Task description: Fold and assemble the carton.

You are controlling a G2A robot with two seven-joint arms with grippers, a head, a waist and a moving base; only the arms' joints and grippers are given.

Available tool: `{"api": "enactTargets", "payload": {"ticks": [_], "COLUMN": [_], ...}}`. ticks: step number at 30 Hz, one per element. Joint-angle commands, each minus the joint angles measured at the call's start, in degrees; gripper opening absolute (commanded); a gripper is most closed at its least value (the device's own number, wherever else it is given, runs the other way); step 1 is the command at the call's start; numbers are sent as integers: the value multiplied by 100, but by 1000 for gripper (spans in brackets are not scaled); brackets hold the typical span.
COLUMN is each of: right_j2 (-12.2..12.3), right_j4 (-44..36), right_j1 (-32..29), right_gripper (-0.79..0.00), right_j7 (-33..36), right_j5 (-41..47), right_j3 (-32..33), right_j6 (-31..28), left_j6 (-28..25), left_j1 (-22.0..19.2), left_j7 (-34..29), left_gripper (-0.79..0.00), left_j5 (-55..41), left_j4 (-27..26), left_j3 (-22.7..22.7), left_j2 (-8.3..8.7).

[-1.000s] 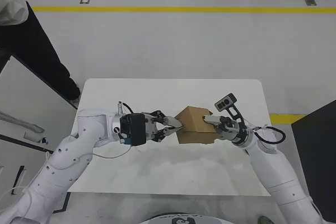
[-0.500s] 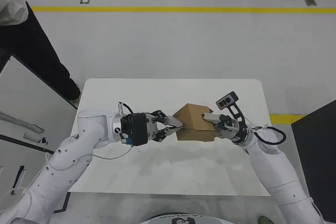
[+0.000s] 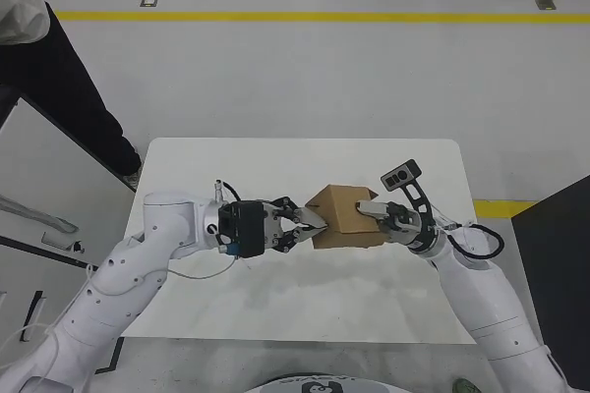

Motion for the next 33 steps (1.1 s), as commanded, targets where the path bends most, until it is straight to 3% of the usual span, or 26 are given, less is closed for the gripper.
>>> {"api": "enactTargets", "payload": {"ticks": [1, 33], "right_j2": [0, -3], "right_j4": [0, -140], "right_j1": [0, -57], "right_gripper": [-785, -785], "right_j7": [-2, -59], "right_j5": [0, -40], "right_j3": [0, -21], "right_j6": [1, 189], "left_j6": [0, 68], "left_j1": [-1, -139], "left_j7": [-4, -43], "left_gripper": [-785, -785], "left_j5": [-6, -59], "left_j4": [-1, 75], "left_j3": [23, 281], "left_j2": [-4, -72]}}
